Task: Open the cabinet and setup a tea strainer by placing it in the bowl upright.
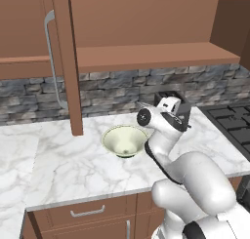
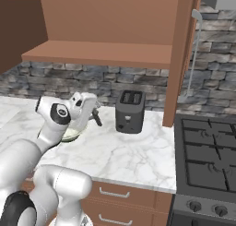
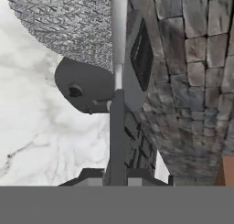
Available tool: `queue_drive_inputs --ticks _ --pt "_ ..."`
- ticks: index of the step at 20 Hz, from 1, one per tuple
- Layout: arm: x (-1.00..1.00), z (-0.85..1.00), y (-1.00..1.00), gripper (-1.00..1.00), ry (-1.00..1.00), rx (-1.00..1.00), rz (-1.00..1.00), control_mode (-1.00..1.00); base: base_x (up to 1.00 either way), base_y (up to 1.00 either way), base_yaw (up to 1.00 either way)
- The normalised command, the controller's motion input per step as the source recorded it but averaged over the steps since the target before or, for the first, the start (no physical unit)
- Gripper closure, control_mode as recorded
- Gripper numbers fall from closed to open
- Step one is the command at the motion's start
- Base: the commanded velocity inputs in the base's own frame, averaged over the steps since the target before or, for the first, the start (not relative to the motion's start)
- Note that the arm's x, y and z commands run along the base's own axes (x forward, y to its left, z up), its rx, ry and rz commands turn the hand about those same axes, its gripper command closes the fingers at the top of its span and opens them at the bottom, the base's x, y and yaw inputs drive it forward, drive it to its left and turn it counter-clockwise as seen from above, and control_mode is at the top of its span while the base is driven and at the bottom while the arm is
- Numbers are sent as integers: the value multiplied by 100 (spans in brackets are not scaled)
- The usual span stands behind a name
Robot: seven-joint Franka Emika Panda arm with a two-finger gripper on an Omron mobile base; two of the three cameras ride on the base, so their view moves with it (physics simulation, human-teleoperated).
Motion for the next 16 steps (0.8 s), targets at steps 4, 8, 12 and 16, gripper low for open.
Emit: queue_drive_inputs --ticks 4,8,12,16 --pt "-19 -22 35 100 -21 0 -33 -100 0 0 0" --pt "0 7 52 100 -4 -5 -30 -100 0 0 0" --pt "0 -4 27 100 1 -7 -16 -100 0 0 0" --pt "0 -11 18 100 3 -5 -1 -100 0 0 0"
